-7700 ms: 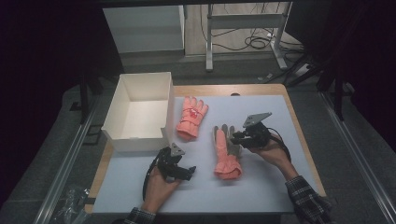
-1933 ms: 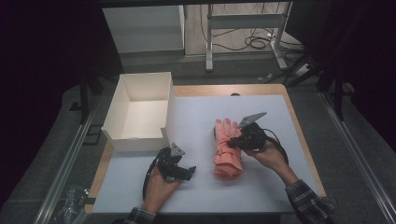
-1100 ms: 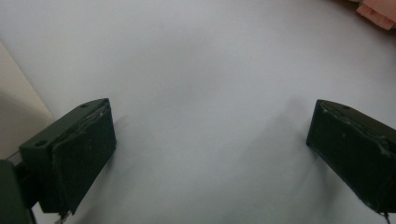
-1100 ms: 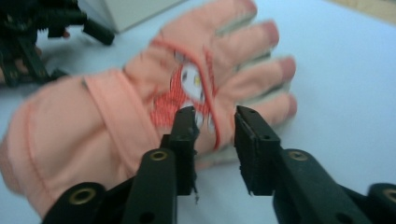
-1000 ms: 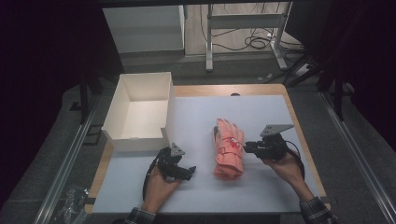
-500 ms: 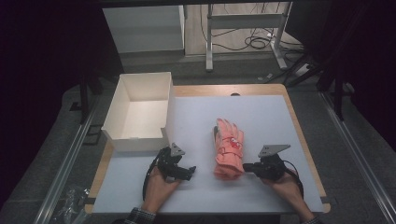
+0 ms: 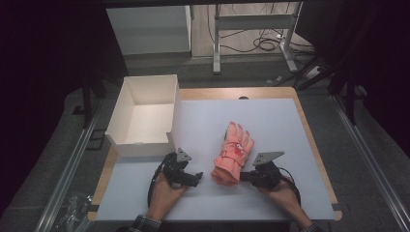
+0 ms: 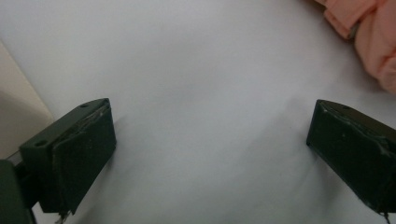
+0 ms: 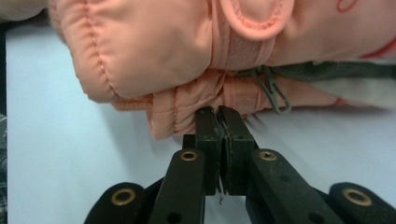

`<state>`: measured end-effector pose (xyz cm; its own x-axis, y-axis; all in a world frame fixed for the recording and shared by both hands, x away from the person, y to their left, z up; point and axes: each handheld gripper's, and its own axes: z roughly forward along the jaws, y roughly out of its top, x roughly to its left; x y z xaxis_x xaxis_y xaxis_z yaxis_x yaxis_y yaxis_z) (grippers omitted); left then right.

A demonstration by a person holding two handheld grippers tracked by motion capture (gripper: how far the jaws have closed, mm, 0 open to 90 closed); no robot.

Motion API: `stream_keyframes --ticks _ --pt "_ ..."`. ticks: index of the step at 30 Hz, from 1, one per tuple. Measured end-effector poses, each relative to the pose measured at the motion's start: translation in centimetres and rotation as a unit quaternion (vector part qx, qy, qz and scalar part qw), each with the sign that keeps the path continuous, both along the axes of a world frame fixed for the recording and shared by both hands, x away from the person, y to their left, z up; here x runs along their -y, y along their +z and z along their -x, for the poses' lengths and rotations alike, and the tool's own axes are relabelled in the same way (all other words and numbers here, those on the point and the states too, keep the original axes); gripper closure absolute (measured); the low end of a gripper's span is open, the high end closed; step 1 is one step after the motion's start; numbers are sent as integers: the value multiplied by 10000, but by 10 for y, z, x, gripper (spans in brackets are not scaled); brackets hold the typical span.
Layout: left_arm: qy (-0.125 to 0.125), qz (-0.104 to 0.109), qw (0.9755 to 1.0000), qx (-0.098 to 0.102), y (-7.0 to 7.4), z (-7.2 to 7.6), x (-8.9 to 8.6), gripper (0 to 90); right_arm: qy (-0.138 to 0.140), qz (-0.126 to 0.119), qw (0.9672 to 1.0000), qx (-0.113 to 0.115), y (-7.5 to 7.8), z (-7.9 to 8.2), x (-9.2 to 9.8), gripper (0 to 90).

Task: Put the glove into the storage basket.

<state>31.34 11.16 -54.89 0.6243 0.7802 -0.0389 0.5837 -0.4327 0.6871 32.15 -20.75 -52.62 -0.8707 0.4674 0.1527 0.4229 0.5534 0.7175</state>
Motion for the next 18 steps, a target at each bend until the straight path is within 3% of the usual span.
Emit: stream_keyframes --ticks 18 --pt "-6 -10 10000 2 0 0 0 13 93 11 9999 39 -2 -9 -41 855"
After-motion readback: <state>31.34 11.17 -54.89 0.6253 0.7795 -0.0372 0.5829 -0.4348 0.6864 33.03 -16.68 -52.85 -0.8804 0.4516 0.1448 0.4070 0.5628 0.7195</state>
